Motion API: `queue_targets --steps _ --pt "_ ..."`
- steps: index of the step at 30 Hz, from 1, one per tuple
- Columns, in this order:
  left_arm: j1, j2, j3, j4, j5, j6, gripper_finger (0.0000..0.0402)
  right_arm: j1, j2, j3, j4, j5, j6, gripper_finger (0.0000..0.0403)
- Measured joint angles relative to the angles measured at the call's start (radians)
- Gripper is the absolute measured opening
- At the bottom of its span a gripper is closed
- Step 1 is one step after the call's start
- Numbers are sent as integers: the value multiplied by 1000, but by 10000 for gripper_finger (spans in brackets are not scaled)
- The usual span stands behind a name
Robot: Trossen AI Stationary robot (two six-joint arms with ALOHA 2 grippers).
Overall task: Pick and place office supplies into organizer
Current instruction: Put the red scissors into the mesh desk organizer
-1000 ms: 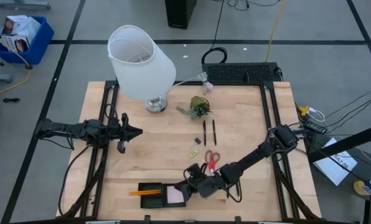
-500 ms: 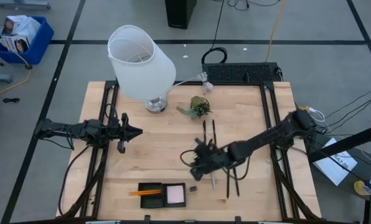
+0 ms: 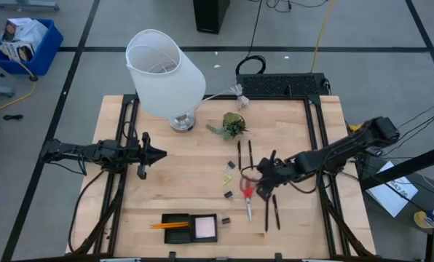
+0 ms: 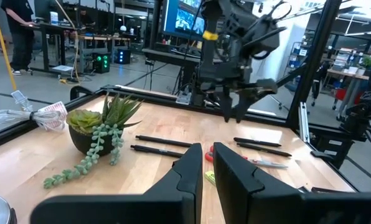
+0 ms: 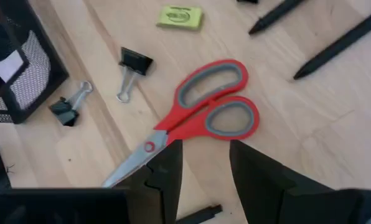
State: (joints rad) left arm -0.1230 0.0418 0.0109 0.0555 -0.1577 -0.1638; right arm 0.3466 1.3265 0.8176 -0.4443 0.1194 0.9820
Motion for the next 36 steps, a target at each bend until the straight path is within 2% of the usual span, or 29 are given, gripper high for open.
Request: queue_targets --steps 5,9,15,25,36 --pt "0 0 0 0 0 0 42 -8 -3 -101 134 -47 4 125" --pt "0 0 0 -1 0 0 42 -34 33 -110 141 -42 0 125" --pt "0 0 0 0 0 0 42 -83 119 -109 251 -40 -76 125" --pt "0 0 0 -1 0 0 42 -109 174 -109 212 -31 -85 125" --pt "0 0 0 0 0 0 42 -109 180 -109 205 12 -216 125"
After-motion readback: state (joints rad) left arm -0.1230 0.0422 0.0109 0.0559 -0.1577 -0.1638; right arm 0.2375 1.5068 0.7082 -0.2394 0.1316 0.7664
